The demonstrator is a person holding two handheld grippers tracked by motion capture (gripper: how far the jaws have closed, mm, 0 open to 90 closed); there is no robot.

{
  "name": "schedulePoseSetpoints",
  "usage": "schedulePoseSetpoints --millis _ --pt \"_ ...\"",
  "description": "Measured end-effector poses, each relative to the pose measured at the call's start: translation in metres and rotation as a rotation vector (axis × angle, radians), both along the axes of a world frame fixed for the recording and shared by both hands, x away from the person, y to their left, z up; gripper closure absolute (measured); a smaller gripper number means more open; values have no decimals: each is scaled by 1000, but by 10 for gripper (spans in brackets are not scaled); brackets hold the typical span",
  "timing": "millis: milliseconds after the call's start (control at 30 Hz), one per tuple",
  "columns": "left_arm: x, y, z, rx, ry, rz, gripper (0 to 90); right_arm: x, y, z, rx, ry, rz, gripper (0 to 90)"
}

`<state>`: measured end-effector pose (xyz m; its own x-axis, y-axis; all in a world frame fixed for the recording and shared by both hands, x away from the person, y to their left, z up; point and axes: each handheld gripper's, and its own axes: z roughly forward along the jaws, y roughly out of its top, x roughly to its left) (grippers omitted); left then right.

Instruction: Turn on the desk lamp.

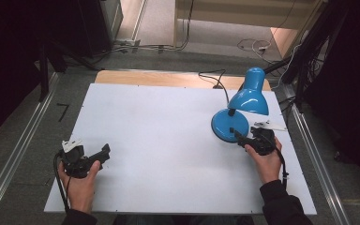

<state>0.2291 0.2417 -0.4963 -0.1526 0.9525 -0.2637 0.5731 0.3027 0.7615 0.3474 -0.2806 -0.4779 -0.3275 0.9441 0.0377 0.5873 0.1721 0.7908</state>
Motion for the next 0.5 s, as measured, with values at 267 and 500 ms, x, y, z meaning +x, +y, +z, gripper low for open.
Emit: schedulePoseSetpoints --millis 267,500 --pt "0 0 0 0 0 -1 55 4 2 0 43 -29 2 701" --pt "0 0 0 -1 -1 2 55 9 5 -5 37 -21 -7 874"
